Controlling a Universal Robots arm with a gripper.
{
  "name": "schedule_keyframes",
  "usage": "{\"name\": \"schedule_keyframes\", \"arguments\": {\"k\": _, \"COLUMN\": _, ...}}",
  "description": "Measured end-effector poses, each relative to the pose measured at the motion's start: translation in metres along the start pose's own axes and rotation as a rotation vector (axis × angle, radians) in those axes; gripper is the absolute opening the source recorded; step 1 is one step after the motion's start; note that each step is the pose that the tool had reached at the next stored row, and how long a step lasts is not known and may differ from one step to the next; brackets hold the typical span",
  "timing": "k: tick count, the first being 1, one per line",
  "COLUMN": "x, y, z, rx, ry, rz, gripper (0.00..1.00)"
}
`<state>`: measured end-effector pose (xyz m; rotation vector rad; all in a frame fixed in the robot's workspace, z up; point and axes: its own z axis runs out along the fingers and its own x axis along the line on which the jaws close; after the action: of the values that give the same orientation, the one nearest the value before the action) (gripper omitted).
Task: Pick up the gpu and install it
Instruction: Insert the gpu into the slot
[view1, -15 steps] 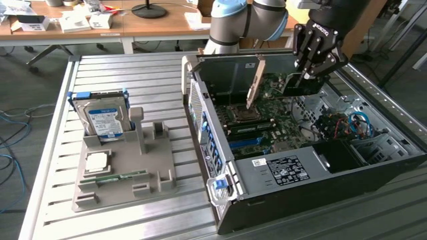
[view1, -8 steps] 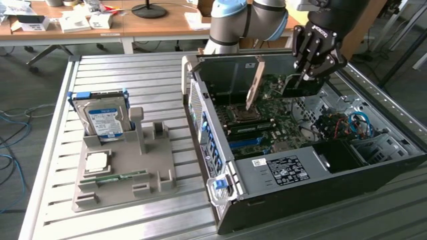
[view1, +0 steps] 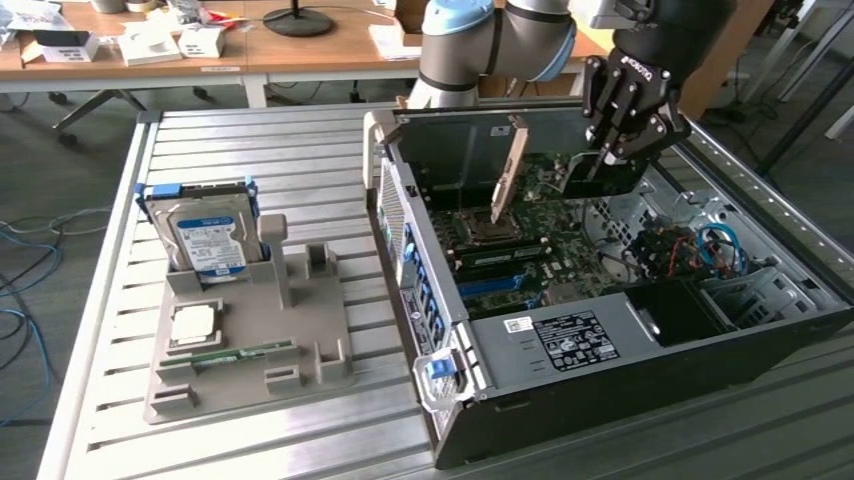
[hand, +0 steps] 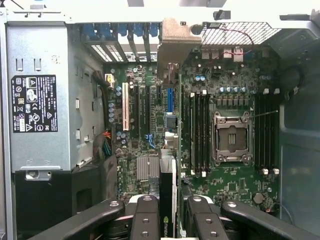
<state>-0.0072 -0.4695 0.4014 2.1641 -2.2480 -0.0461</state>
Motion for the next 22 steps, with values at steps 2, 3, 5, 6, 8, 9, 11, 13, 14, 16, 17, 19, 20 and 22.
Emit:
{"name": "schedule_keyframes", "arguments": {"k": 2, "x": 0.000, "y": 0.0006, "z": 0.0002, "rx": 0.0000, "ry": -0.0001, "rz": 0.000, "gripper": 0.26}}
{"name": "schedule_keyframes", "arguments": {"k": 3, "x": 0.000, "y": 0.0017, "z": 0.0005, "rx": 0.0001, "ry": -0.0002, "rz": 0.000, "gripper": 0.26}}
{"name": "schedule_keyframes", "arguments": {"k": 5, "x": 0.000, "y": 0.0046, "z": 0.0011, "rx": 0.0001, "ry": -0.0002, "rz": 0.000, "gripper": 0.26}}
{"name": "schedule_keyframes", "arguments": {"k": 6, "x": 0.000, "y": 0.0059, "z": 0.0015, "rx": 0.0000, "ry": -0.0002, "rz": 0.000, "gripper": 0.26}}
{"name": "schedule_keyframes", "arguments": {"k": 8, "x": 0.000, "y": 0.0079, "z": 0.0034, "rx": 0.0001, "ry": -0.0004, "rz": 0.000, "gripper": 0.26}}
{"name": "schedule_keyframes", "arguments": {"k": 9, "x": 0.000, "y": 0.0087, "z": 0.0047, "rx": 0.0001, "ry": -0.0002, "rz": 0.000, "gripper": 0.26}}
{"name": "schedule_keyframes", "arguments": {"k": 11, "x": 0.000, "y": 0.0099, "z": 0.0070, "rx": 0.0001, "ry": -0.0002, "rz": 0.000, "gripper": 0.26}}
{"name": "schedule_keyframes", "arguments": {"k": 13, "x": 0.000, "y": 0.0099, "z": 0.0073, "rx": 0.0000, "ry": -0.0001, "rz": 0.000, "gripper": 0.26}}
{"name": "schedule_keyframes", "arguments": {"k": 14, "x": 0.000, "y": 0.0099, "z": 0.0074, "rx": 0.0000, "ry": -0.0001, "rz": 0.000, "gripper": 0.26}}
{"name": "schedule_keyframes", "arguments": {"k": 16, "x": 0.000, "y": 0.0099, "z": 0.0075, "rx": 0.0000, "ry": -0.0002, "rz": 0.000, "gripper": 0.26}}
{"name": "schedule_keyframes", "arguments": {"k": 17, "x": 0.000, "y": 0.0100, "z": 0.0076, "rx": 0.0001, "ry": -0.0008, "rz": 0.000, "gripper": 0.26}}
{"name": "schedule_keyframes", "arguments": {"k": 19, "x": -0.002, "y": 0.0101, "z": 0.0079, "rx": 0.0001, "ry": -0.0025, "rz": 0.000, "gripper": 0.26}}
{"name": "schedule_keyframes", "arguments": {"k": 20, "x": -0.004, "y": 0.0101, "z": 0.0079, "rx": 0.0000, "ry": -0.0038, "rz": 0.000, "gripper": 0.26}}
{"name": "schedule_keyframes", "arguments": {"k": 22, "x": -0.005, "y": 0.0101, "z": 0.0085, "rx": 0.0000, "ry": -0.0112, "rz": -0.001, "gripper": 0.26}}
